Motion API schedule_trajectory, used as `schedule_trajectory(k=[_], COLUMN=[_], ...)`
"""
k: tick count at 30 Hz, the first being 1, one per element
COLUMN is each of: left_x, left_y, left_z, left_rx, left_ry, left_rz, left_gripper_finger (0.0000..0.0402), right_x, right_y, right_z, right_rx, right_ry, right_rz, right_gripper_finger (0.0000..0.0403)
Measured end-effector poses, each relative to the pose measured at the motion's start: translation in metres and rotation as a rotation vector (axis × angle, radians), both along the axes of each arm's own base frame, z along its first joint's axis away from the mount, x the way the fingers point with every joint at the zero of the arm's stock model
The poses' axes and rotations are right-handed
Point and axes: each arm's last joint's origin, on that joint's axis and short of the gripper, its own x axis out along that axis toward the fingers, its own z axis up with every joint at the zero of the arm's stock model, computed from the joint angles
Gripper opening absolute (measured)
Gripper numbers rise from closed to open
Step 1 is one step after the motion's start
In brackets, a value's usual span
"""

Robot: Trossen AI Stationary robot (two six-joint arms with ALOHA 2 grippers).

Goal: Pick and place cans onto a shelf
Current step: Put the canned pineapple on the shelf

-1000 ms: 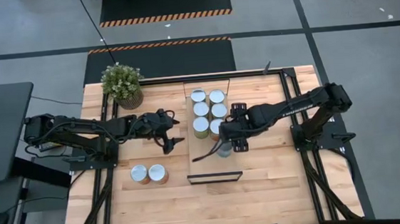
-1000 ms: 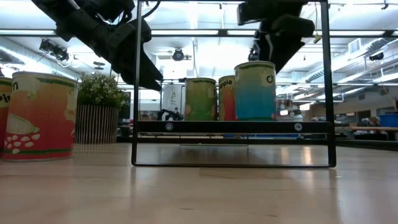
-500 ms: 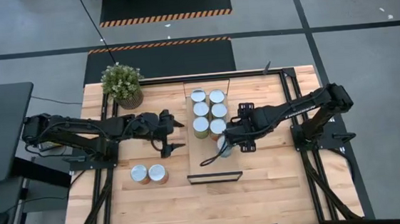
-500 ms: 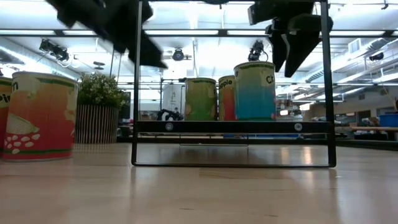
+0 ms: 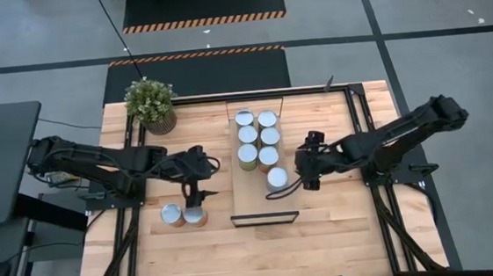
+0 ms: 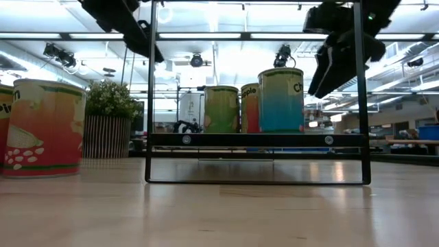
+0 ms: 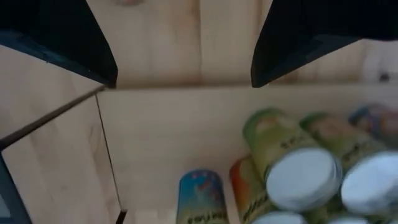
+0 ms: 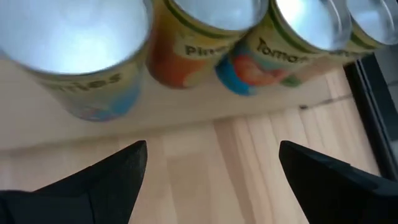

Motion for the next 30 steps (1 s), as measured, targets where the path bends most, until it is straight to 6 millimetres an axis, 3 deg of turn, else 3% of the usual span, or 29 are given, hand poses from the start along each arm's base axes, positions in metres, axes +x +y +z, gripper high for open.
schedule_trajectory(k=[10,18,24,30], left_x=[-0.015,-0.026,-0.042,-0.056], left_y=[-0.011,-0.053,-0.082,-0.091], left_z=[0.015,0.020,0.018,0.014], left_rx=[-0.317,-0.568,-0.657,-0.641], left_ry=[0.202,0.272,0.320,0.325], left_rz=[0.166,0.256,0.394,0.542], left_gripper_finger=[0.0375,0.0375,0.0375,0.0375], right_x=[-0.004,-0.003,-0.004,-0.007], right_y=[-0.002,-0.001,-0.005,-0.018], right_z=[-0.020,-0.022,-0.021,-0.012], right_rx=[-0.074,-0.110,-0.184,-0.201], right_ry=[-0.227,-0.239,-0.187,-0.211], right_rz=[0.137,0.175,0.239,0.215], right_gripper_finger=[0.0373,0.0373,0.0373,0.0373])
